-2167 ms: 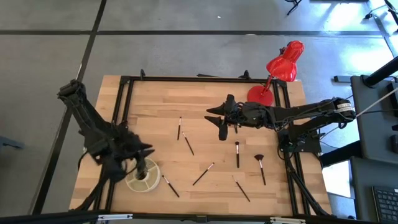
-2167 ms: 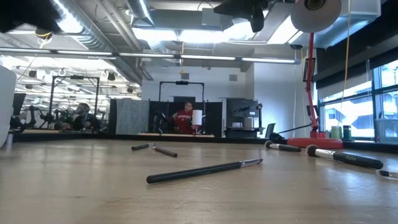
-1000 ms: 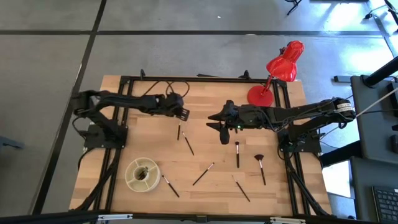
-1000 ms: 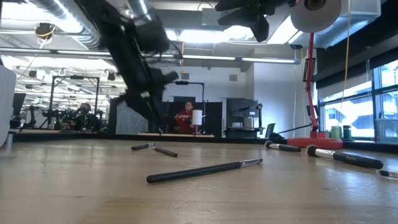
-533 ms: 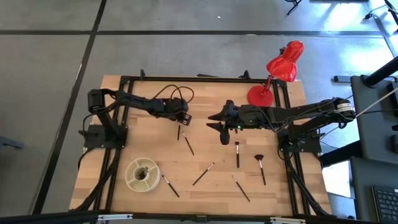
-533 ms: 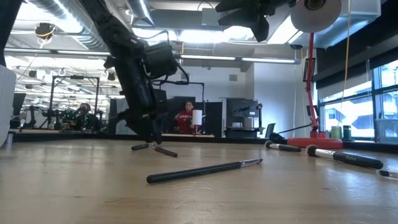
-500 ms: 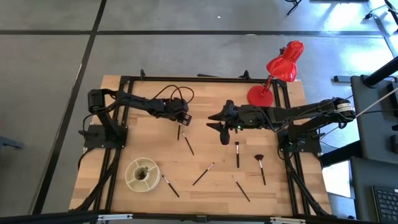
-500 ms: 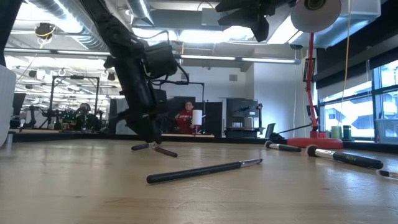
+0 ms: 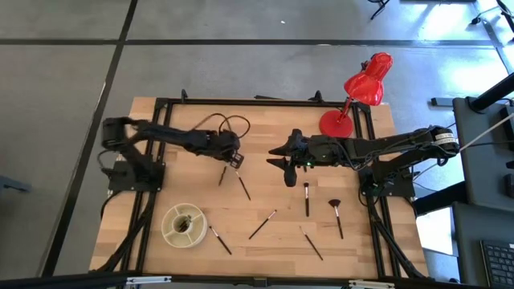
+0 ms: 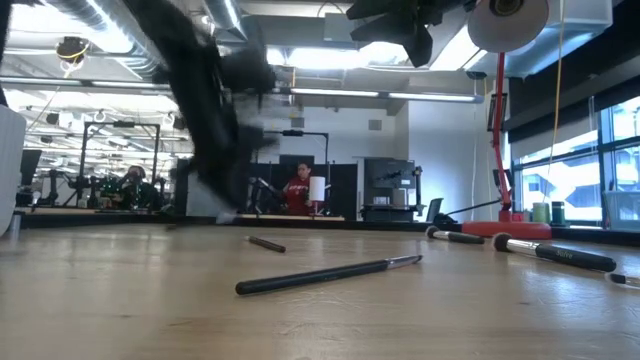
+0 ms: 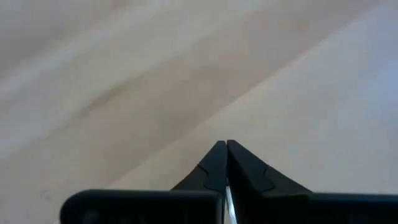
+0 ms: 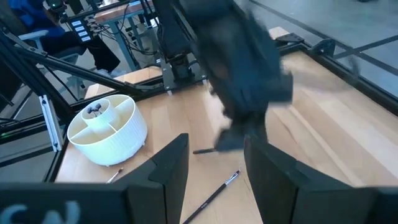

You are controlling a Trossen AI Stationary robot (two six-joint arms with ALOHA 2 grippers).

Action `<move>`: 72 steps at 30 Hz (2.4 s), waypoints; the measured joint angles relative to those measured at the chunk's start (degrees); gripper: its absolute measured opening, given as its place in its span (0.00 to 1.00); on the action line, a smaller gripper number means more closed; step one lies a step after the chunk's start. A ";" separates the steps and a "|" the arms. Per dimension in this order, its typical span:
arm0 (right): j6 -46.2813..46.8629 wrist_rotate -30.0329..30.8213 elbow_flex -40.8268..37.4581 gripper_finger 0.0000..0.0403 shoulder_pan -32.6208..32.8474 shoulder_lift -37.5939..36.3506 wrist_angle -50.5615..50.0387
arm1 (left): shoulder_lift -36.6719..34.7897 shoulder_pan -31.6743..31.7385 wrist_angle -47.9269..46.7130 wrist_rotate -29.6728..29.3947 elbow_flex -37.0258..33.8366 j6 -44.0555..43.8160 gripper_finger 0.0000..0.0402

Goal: Put items in baskets/containers
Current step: Put the black eyeshadow brush into the white organizer

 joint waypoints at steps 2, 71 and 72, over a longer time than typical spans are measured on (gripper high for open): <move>-0.61 0.01 0.00 0.38 0.00 0.00 -0.06 | -6.06 -2.95 -2.86 -5.54 0.25 -0.71 0.01; 1.36 6.04 0.00 0.38 1.90 1.47 -0.65 | -21.31 -75.93 -21.57 -45.01 0.23 -20.81 0.32; 1.36 6.04 0.00 0.38 1.90 1.82 -0.32 | -21.31 -75.94 -21.79 -44.49 0.23 -21.51 0.33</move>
